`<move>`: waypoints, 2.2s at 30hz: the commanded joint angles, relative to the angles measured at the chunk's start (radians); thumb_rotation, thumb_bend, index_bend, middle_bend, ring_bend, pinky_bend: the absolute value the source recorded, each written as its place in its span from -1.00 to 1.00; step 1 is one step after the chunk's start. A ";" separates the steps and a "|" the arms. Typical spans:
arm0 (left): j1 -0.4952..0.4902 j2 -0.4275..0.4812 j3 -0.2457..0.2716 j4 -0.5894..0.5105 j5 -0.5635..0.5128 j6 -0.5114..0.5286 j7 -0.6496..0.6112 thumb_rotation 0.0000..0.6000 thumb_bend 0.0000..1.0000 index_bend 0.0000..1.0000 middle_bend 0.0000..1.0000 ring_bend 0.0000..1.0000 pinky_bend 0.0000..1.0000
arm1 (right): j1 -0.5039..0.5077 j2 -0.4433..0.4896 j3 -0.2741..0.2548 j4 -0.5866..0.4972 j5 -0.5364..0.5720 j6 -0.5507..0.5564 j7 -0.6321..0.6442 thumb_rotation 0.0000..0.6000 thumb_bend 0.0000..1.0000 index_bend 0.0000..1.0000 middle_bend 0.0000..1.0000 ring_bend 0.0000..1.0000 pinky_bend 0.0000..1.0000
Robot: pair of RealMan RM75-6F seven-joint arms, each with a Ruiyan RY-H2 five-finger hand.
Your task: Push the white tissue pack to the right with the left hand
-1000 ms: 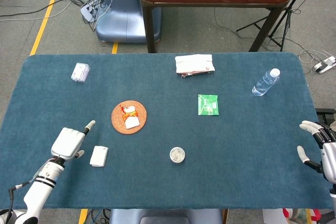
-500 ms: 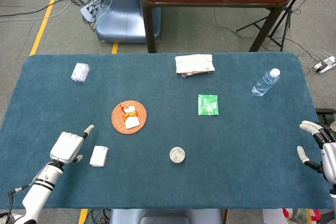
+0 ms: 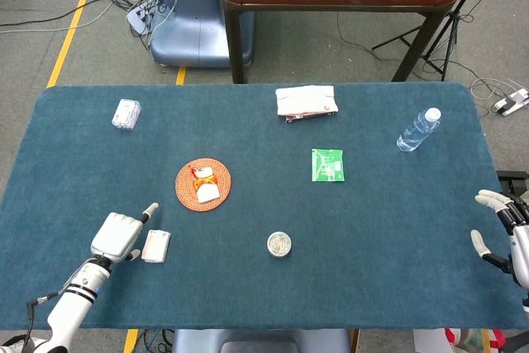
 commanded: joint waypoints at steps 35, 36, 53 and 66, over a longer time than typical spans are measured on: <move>-0.074 -0.133 -0.100 -0.007 -0.065 -0.041 0.108 1.00 -1.00 -0.86 1.00 0.80 1.00 | -0.010 0.012 0.004 0.003 -0.002 0.018 0.036 1.00 -0.30 -0.43 -0.47 -0.65 -0.38; -0.076 -0.135 -0.101 -0.008 -0.065 -0.041 0.110 1.00 -1.00 -0.86 1.00 0.80 1.00 | -0.011 0.012 0.005 0.003 -0.002 0.019 0.036 1.00 -0.30 -0.43 -0.47 -0.65 -0.38; -0.120 -0.203 -0.131 -0.023 -0.083 -0.047 0.143 1.00 -1.00 -0.86 1.00 0.80 1.00 | -0.011 0.015 0.006 0.003 -0.004 0.020 0.043 1.00 -0.30 -0.43 -0.47 -0.65 -0.38; -0.156 -0.265 -0.176 0.016 -0.141 -0.046 0.151 1.00 -1.00 -0.84 1.00 0.80 1.00 | -0.011 0.017 0.007 0.004 -0.002 0.018 0.050 1.00 -0.30 -0.43 -0.47 -0.65 -0.38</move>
